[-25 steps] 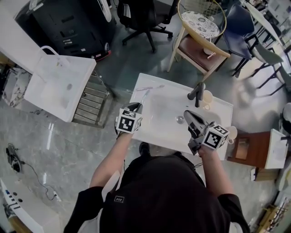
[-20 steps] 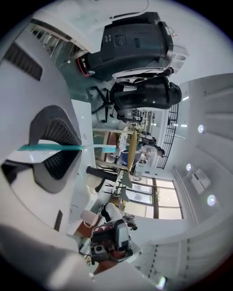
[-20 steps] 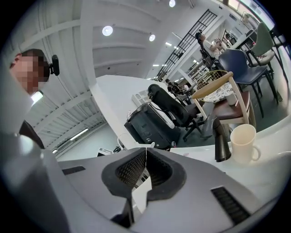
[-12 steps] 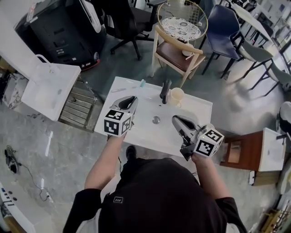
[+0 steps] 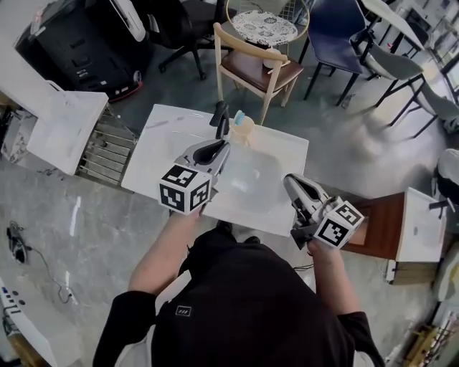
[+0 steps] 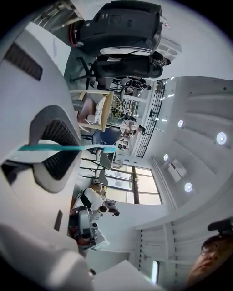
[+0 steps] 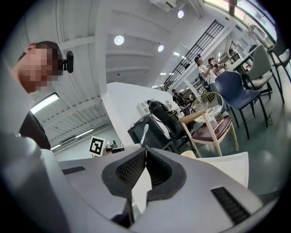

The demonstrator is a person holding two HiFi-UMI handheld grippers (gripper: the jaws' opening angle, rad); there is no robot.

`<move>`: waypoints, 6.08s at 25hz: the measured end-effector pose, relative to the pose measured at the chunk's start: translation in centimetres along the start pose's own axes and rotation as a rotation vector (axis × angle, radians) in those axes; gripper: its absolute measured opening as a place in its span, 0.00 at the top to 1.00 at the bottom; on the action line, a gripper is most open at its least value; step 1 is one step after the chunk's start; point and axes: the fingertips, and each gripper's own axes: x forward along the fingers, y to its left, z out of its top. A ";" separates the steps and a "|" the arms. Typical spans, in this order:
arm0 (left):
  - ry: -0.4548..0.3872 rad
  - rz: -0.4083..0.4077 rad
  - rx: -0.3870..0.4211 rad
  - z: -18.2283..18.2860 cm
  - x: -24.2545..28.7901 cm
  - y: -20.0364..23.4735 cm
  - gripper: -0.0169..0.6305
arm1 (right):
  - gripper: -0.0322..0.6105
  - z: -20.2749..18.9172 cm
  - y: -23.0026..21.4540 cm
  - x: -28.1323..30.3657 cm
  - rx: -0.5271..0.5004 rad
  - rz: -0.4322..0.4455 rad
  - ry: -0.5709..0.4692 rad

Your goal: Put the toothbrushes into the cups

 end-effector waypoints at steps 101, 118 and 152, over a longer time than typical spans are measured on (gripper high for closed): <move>-0.099 0.027 0.191 0.5 8.0 -16.6 0.95 | 0.91 3.7 -7.3 -9.4 -0.078 0.030 -0.002; -0.138 0.064 0.140 -0.8 -8.4 5.6 0.95 | 0.91 0.2 0.9 6.7 -0.179 -0.127 0.027; 0.047 -0.107 0.073 -0.7 -7.2 29.4 0.94 | 0.91 -2.1 6.2 32.3 -0.191 -0.219 -0.011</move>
